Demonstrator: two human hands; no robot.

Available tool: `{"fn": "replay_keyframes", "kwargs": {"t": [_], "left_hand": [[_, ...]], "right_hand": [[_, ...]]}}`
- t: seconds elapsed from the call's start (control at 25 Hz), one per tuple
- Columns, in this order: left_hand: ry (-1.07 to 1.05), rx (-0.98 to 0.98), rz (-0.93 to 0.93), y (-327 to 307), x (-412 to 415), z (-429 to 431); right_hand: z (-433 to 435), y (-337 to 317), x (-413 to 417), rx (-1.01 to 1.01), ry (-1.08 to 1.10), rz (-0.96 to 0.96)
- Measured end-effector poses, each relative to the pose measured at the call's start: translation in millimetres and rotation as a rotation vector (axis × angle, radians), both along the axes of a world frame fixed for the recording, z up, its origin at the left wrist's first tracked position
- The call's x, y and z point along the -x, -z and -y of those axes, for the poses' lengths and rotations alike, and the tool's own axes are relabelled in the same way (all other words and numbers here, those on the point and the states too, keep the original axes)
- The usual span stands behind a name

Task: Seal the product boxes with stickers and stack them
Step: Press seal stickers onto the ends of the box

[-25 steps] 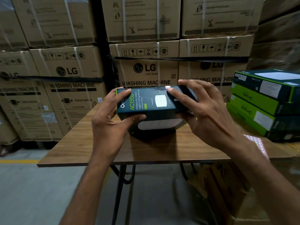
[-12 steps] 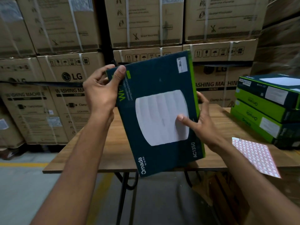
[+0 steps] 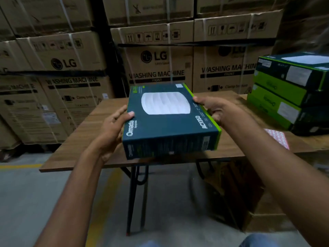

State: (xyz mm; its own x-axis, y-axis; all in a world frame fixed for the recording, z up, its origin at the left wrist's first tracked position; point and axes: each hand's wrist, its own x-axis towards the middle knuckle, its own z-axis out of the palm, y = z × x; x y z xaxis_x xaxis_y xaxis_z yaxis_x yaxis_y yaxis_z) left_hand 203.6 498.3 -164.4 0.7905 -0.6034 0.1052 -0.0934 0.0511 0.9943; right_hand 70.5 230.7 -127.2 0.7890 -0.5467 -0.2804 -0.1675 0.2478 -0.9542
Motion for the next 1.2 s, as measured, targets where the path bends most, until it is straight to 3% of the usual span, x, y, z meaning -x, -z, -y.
{"fn": "replay_keyframes", "kwargs": {"t": [0.16, 0.36, 0.56, 0.72, 0.92, 1.2], "left_hand": [[-0.108, -0.001, -0.173, -3, 3, 2], [-0.118, 0.087, -0.193, -13, 5, 7], [-0.023, 0.196, -0.181, -20, -10, 1], [-0.004, 0.198, -0.111, -6, -33, -5], [-0.113, 0.018, 0.08, 7, -76, -8], [-0.251, -0.081, 0.359, 21, -161, 0]], "right_hand": [[-5, -5, 7, -0.06, -0.085, -0.051], [-3, -9, 7, -0.139, -0.204, 0.123], [-4, -6, -17, -0.124, -0.175, 0.158], [4, -4, -52, -0.053, -0.203, 0.038], [34, 8, -115, 0.113, -0.24, -0.163], [46, 29, -208, 0.111, -0.217, 0.002]]}}
